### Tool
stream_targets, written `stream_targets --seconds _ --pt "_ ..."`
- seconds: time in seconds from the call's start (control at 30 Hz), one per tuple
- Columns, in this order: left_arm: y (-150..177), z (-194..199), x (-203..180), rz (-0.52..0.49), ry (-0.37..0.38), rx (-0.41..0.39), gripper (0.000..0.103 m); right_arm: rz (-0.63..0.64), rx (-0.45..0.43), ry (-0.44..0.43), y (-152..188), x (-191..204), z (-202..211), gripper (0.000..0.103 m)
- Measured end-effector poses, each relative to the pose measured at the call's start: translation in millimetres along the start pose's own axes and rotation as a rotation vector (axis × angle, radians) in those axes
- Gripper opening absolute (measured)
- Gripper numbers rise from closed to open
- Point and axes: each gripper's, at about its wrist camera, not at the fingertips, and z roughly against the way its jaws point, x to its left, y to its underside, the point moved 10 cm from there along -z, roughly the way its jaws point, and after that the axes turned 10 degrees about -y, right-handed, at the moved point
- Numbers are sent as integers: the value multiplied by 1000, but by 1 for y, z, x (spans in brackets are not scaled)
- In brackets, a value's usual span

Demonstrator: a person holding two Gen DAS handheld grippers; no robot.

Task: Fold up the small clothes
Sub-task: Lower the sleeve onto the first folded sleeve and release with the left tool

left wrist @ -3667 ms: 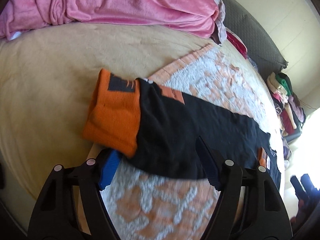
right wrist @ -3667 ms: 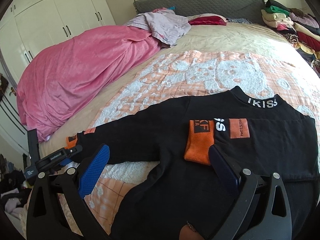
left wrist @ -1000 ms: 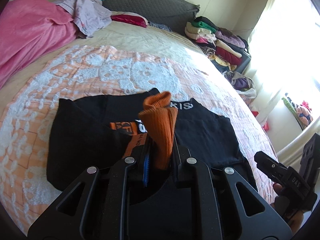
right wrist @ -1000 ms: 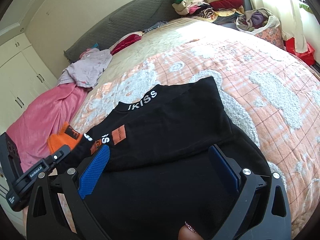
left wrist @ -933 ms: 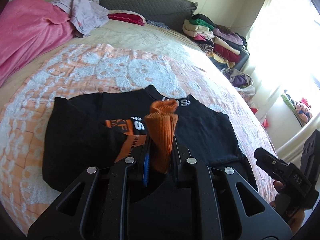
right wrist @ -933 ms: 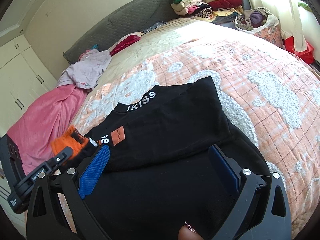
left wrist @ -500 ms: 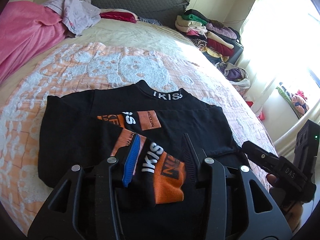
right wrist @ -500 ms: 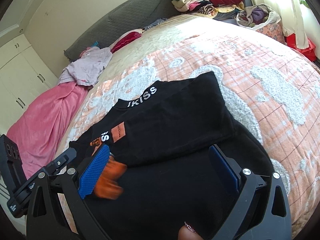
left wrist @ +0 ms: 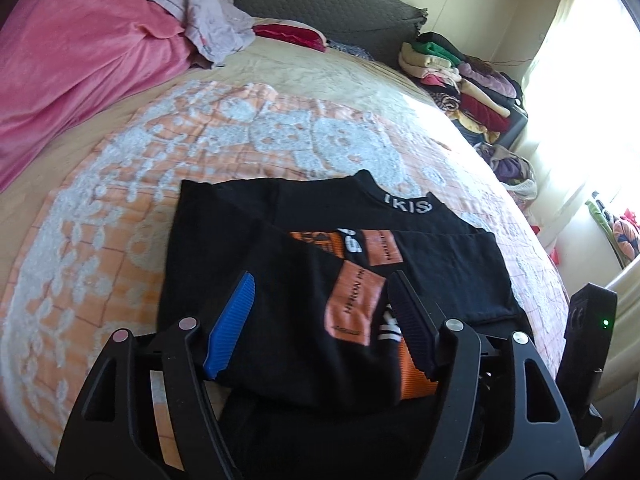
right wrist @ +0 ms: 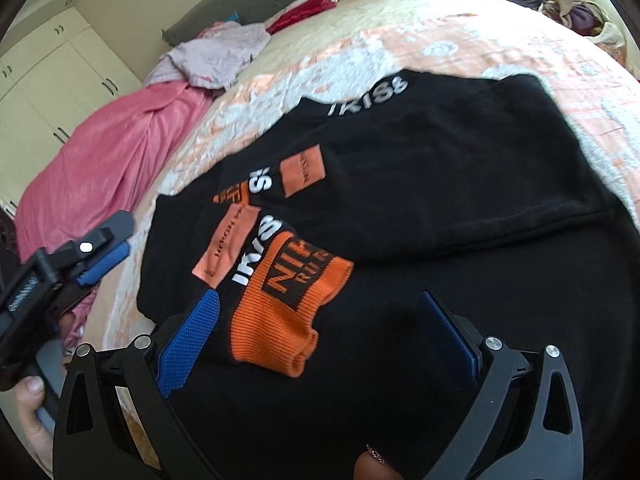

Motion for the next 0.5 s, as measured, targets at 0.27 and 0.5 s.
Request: stream_targets --seconds 0.27,0.5 --pt "5 7 39 71 -30 2 62 53 2 57 1 5 -18 64" --pt "3 12 52 96 -45 -8 62 146 -2 54 -5 24 -18 17"
